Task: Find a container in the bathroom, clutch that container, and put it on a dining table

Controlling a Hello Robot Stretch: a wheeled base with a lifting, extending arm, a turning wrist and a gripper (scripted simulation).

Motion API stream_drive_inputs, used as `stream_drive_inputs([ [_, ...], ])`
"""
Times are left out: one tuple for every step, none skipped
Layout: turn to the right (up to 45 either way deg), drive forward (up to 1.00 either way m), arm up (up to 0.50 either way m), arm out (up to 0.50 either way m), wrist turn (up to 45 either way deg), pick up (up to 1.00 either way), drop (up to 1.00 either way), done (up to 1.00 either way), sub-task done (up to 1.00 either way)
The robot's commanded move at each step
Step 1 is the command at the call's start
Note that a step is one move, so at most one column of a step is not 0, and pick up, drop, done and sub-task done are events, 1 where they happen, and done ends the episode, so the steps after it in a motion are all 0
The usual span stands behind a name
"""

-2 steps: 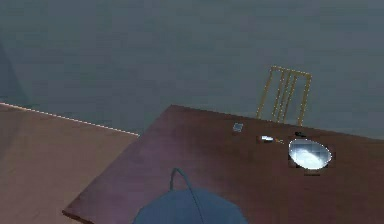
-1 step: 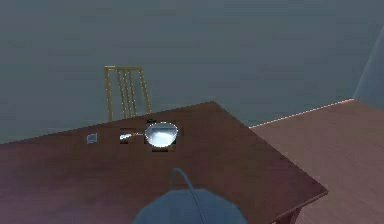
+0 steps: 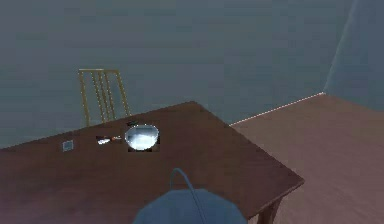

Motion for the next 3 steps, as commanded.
stream_drive_inputs([
  [-45.0,0.0,0.0,0.0,0.0,0.0,0.0,0.0,0.0],
  [-6.0,0.0,0.0,0.0,0.0,0.0,0.0,0.0,0.0],
  [45.0,0.0,0.0,0.0,0.0,0.0,0.0,0.0,0.0],
])
